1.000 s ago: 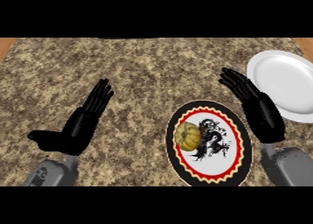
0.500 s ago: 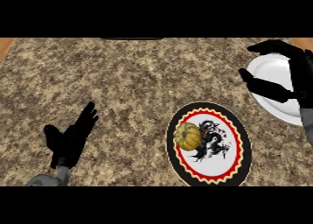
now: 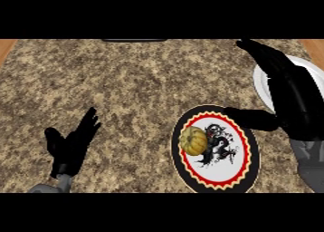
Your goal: Pick the squash from the plate and place it in the plate
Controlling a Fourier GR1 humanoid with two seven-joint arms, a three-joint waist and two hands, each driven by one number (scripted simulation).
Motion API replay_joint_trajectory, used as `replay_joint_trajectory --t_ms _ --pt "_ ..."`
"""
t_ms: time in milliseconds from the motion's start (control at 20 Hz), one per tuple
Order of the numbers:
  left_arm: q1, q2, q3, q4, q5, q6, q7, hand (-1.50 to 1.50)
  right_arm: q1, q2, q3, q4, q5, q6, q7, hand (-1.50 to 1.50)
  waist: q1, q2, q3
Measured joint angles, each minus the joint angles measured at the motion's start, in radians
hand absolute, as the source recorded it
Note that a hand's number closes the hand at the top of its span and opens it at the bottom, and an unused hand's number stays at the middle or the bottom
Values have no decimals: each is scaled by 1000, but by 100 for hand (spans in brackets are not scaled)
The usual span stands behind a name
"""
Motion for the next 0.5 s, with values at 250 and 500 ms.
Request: replay_joint_trajectory --t_ms 250,500 --pt "0 -5 -3 0 -8 0 1 0 -57 -29 99 -32 -7 259 203 -150 7 1 -1" --pt "-5 -8 -2 -4 -11 -3 14 0 -154 50 189 -55 -31 475 422 -150 15 3 0"
